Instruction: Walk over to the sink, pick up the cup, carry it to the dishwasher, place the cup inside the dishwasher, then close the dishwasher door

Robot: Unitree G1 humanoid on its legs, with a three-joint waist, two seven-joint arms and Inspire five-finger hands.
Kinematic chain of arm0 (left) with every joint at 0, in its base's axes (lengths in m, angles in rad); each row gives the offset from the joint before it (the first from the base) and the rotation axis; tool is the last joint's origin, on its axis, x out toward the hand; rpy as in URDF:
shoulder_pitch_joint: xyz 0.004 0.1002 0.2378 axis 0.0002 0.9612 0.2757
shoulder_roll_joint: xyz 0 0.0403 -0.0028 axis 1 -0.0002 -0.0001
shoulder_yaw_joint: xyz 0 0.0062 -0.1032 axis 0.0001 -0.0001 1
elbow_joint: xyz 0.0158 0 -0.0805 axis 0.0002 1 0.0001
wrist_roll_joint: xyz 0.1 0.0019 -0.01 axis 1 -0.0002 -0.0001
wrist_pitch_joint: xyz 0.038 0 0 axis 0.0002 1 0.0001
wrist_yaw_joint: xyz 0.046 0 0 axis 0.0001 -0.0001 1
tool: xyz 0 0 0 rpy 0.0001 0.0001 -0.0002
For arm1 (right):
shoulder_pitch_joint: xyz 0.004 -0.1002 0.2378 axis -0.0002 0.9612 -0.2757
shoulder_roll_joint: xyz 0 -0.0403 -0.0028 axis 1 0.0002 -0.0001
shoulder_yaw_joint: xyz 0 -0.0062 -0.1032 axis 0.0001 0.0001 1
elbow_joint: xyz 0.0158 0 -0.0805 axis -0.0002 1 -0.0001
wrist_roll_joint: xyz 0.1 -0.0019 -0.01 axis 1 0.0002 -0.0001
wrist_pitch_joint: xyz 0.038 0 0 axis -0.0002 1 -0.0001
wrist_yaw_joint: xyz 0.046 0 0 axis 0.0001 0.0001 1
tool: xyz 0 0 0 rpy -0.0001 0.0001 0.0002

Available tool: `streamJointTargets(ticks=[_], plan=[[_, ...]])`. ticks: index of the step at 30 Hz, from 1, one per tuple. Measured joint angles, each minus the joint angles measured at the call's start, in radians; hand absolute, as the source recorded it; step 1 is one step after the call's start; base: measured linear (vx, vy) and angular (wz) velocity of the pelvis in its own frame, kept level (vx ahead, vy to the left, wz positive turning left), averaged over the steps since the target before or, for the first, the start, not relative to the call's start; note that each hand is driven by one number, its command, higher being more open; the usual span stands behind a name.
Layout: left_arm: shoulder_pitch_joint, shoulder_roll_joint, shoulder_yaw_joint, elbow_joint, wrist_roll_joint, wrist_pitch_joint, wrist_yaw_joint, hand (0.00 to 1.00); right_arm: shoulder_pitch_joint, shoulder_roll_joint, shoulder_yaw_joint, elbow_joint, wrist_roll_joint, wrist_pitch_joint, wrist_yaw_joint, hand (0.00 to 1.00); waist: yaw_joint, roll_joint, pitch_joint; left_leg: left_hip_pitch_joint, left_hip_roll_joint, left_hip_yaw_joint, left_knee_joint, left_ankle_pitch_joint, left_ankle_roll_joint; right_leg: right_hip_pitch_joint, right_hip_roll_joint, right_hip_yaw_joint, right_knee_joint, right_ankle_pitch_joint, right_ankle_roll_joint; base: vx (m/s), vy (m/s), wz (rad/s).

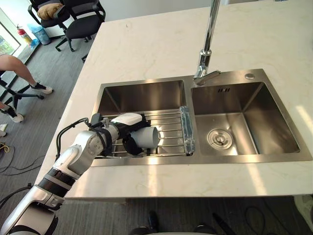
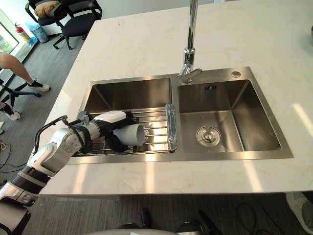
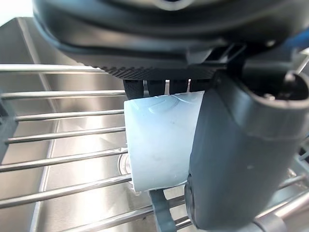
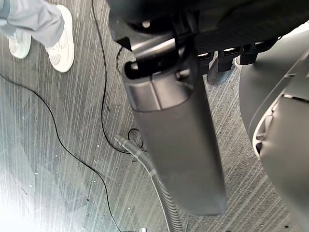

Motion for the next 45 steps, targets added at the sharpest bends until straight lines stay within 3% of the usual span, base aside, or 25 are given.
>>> streamJointTargets(ticks=[4, 9, 14, 17, 20, 22, 23, 24, 27, 33, 36, 38, 41, 44, 45], plan=[[0.068, 0.0, 0.005, -0.003, -0.079, 0.001, 0.174, 0.0, -0.004, -0.001, 0.0, 0.0, 0.027, 0.0, 0.003, 1.0, 0.001, -0.001, 0.008, -0.002, -0.001, -0.003, 0.0, 0.0, 0.0, 0.0, -0.001, -0.003, 0.0, 0.001, 0.0, 0.0, 0.0, 0.0], [0.214, -0.022, 0.075, -0.038, -0.107, -0.075, 0.387, 0.0, -0.004, -0.002, 0.0, 0.0, 0.043, 0.004, 0.005, 1.0, 0.008, -0.002, 0.012, -0.007, -0.001, -0.006, 0.001, 0.0, 0.0, -0.002, -0.001, -0.006, 0.0, 0.001, 0.001, 0.0, 0.0, 0.0], [0.377, -0.153, 0.312, -0.245, -0.187, -0.191, 0.566, 0.0, 0.005, -0.002, -0.04, 0.023, 0.075, 0.009, 0.017, 1.0, 0.069, -0.006, 0.015, -0.011, 0.001, -0.011, 0.003, -0.001, 0.002, -0.007, -0.001, -0.012, 0.012, 0.002, 0.0, -0.01, -0.009, 0.03], [0.412, -0.263, 0.488, -0.333, -0.53, -0.258, 0.565, 0.0, 0.004, 0.012, -0.092, 0.022, 0.075, 0.006, 0.025, 1.0, 0.088, -0.006, 0.014, -0.008, 0.0, -0.018, 0.007, -0.003, 0.004, -0.006, -0.002, -0.022, 0.023, 0.002, 0.0, -0.04, -0.007, 0.05], [0.444, -0.388, 0.621, -0.379, -0.708, -0.342, 0.603, 0.0, 0.006, 0.027, -0.137, 0.026, 0.073, -0.001, 0.025, 1.0, 0.112, -0.006, 0.014, -0.005, -0.004, -0.023, 0.011, -0.004, 0.006, -0.002, -0.006, -0.033, 0.033, 0.001, 0.0, -0.05, 0.002, 0.04], [0.475, -0.43, 0.676, -0.379, -0.801, -0.384, 0.593, 0.0, 0.006, 0.034, -0.157, 0.032, 0.072, -0.011, 0.023, 1.0, 0.116, -0.007, 0.013, -0.004, -0.006, -0.025, 0.011, -0.004, 0.006, -0.001, -0.008, -0.035, 0.036, 0.001, 0.0, -0.05, 0.007, 0.03], [0.483, -0.444, 0.694, -0.379, -0.842, -0.389, 0.579, 0.0, 0.007, 0.036, -0.161, 0.032, 0.072, -0.013, 0.022, 1.0, 0.118, -0.008, 0.012, -0.003, -0.007, -0.025, 0.011, -0.004, 0.007, -0.001, -0.008, -0.035, 0.037, 0.001, 0.0, -0.07, 0.01, 0.0], [0.498, -0.475, 0.734, -0.374, -0.995, -0.391, 0.515, 0.0, 0.012, 0.047, -0.178, 0.031, 0.065, -0.021, 0.021, 1.0, 0.129, -0.01, 0.011, 0.002, -0.007, -0.025, 0.009, -0.004, 0.007, -0.001, -0.009, -0.033, 0.044, 0.001, 0.0, -0.05, 0.007, -0.01], [0.511, -0.499, 0.769, -0.349, -1.091, -0.386, 0.477, 0.0, 0.02, 0.065, -0.188, 0.032, 0.053, -0.044, 0.01, 1.0, 0.139, -0.019, -0.003, 0.003, -0.007, -0.025, 0.007, -0.003, 0.007, -0.003, -0.01, -0.032, 0.048, 0.001, 0.0, -0.02, 0.002, -0.01], [0.542, -0.55, 0.786, -0.198, -1.138, -0.376, 0.461, 0.0, 0.039, 0.102, -0.189, 0.029, -0.037, -0.111, -0.003, 1.0, 0.137, -0.044, -0.028, 0.008, -0.003, -0.005, 0.0, -0.007, 0.011, -0.025, -0.01, -0.012, 0.076, 0.0, -0.002, -0.03, 0.006, -0.12], [0.542, -0.601, 0.789, -0.121, -1.154, -0.373, 0.464, 0.0, 0.053, 0.112, -0.189, 0.026, -0.066, -0.13, -0.002, 1.0, 0.135, -0.044, -0.029, 0.006, 0.004, -0.016, -0.003, -0.01, 0.015, -0.072, -0.012, -0.053, 0.189, -0.02, -0.035, -0.03, 0.01, 0.03], [0.542, -0.628, 0.78, -0.088, -1.127, -0.355, 0.502, 0.0, 0.067, 0.129, -0.183, 0.009, -0.085, -0.133, 0.0, 1.0, 0.135, -0.045, -0.029, 0.002, 0.016, -0.043, 0.001, -0.01, 0.015, -0.142, -0.026, -0.058, 0.357, -0.036, -0.058, -0.03, 0.018, 0.24], [0.55, -0.627, 0.769, -0.04, -1.048, -0.342, 0.588, 0.0, 0.074, 0.13, -0.112, -0.002, -0.085, -0.133, 0.002, 1.0, 0.137, -0.067, -0.04, -0.016, 0.0, -0.064, 0.031, -0.007, 0.011, -0.215, -0.062, -0.028, 0.508, -0.059, -0.048, 0.06, 0.005, 0.31], [0.559, -0.625, 0.773, -0.029, -0.996, -0.339, 0.676, 0.0, 0.053, 0.121, -0.042, -0.034, -0.091, -0.131, 0.006, 1.0, 0.157, -0.091, -0.049, -0.084, -0.027, -0.06, 0.114, -0.017, 0.026, -0.209, -0.091, -0.024, 0.464, -0.12, -0.037, 0.04, -0.071, 0.13], [0.562, -0.625, 0.774, -0.029, -0.985, -0.335, 0.695, 0.0, 0.032, 0.103, -0.006, -0.048, -0.13, -0.122, -0.005, 1.0, 0.167, -0.085, -0.043, -0.117, -0.04, -0.063, 0.16, -0.019, 0.03, -0.189, -0.098, -0.026, 0.42, -0.148, -0.026, -0.03, -0.094, 0.23]])
